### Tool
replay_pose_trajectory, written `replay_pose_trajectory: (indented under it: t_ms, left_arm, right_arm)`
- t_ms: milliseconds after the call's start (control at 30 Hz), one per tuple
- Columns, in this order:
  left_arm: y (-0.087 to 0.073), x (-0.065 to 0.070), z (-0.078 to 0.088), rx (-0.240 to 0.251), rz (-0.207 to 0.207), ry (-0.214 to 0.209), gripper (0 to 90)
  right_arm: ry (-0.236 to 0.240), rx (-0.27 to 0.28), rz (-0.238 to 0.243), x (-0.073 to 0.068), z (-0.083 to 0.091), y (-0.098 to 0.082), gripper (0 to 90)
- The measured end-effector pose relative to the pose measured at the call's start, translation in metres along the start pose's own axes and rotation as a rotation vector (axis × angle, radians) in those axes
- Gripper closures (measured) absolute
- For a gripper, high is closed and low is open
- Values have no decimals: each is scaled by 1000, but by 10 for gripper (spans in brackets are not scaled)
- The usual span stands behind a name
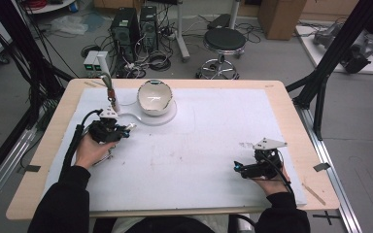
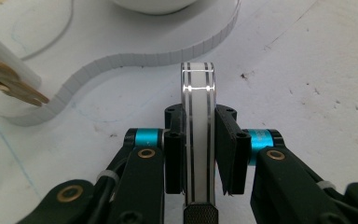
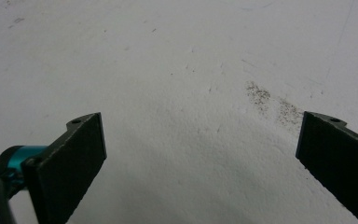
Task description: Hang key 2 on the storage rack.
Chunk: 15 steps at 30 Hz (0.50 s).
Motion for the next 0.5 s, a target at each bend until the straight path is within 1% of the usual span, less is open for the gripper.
replay_pose_trajectory:
  t_ms: [67, 200, 233, 267, 300, 333, 367, 400, 500]
  left_arm:
    - [1, -3, 7, 28, 12, -10, 743]
    - [3, -8, 21, 76, 37, -10, 744]
    - [4, -11, 29, 95, 50, -11, 744]
    - [4, -11, 29, 95, 50, -11, 743]
    - [5, -14, 37, 113, 63, -12, 744]
    - [5, -14, 37, 113, 63, -12, 743]
    - [6, -17, 44, 135, 72, -10, 744]
    - [6, -17, 44, 135, 72, -10, 743]
    - [8, -21, 57, 187, 96, -17, 743]
  right_arm:
    - [2, -4, 5, -1, -1, 0, 7]
    - [3, -11, 10, -2, -2, 0, 7]
    - [5, -7, 9, -2, -2, 0, 7]
    - [5, -7, 9, -2, -2, 0, 7]
    - [6, -5, -1, -2, -1, 0, 6]
    - [6, -5, -1, -2, -1, 0, 6]
    - [10, -2, 3, -3, 0, 1, 7]
    - [10, -2, 3, -3, 0, 1, 7]
    - [15, -3, 4, -4, 0, 0, 7]
Point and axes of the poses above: each handheld gripper's, and its own axes: z roughly backward along the jaws, y roughly out of its top, x roughly to its right, the point moved 3 cm from there along -z, roughly forward along the jaws, and after that the axes turned 1 degree about -y, right-handed, at the moved point
